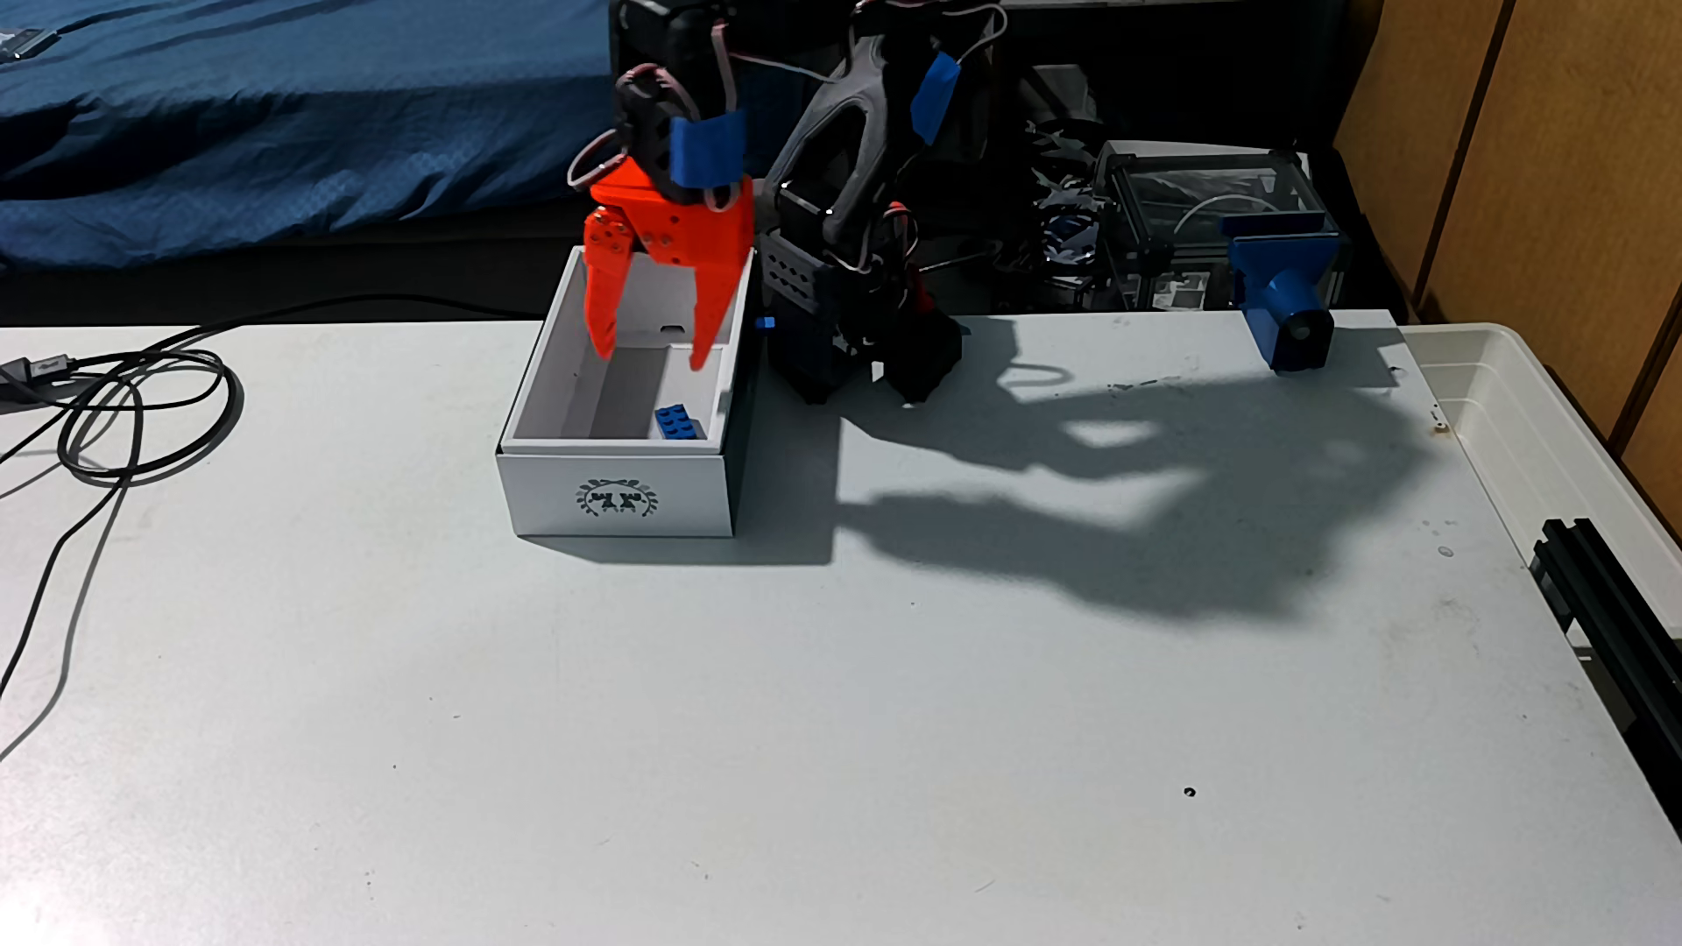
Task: Grab the blue brick and place in box
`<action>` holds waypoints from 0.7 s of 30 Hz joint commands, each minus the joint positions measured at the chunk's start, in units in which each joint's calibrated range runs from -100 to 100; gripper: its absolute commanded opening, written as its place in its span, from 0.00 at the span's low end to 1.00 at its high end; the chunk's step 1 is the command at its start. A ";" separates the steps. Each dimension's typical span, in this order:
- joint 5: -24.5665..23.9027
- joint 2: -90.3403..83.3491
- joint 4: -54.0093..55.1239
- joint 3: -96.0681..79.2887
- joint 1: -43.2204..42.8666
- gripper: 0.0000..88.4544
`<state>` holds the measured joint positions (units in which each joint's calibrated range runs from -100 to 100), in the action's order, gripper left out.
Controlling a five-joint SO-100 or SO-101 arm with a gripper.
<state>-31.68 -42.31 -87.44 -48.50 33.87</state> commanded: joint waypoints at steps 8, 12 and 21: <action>-2.28 -1.20 20.53 6.71 -40.04 0.25; 4.82 -0.35 25.18 6.53 -46.36 0.25; 27.29 -1.11 27.51 -3.05 -47.25 0.25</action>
<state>-9.63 -42.31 -60.65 -49.66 -13.06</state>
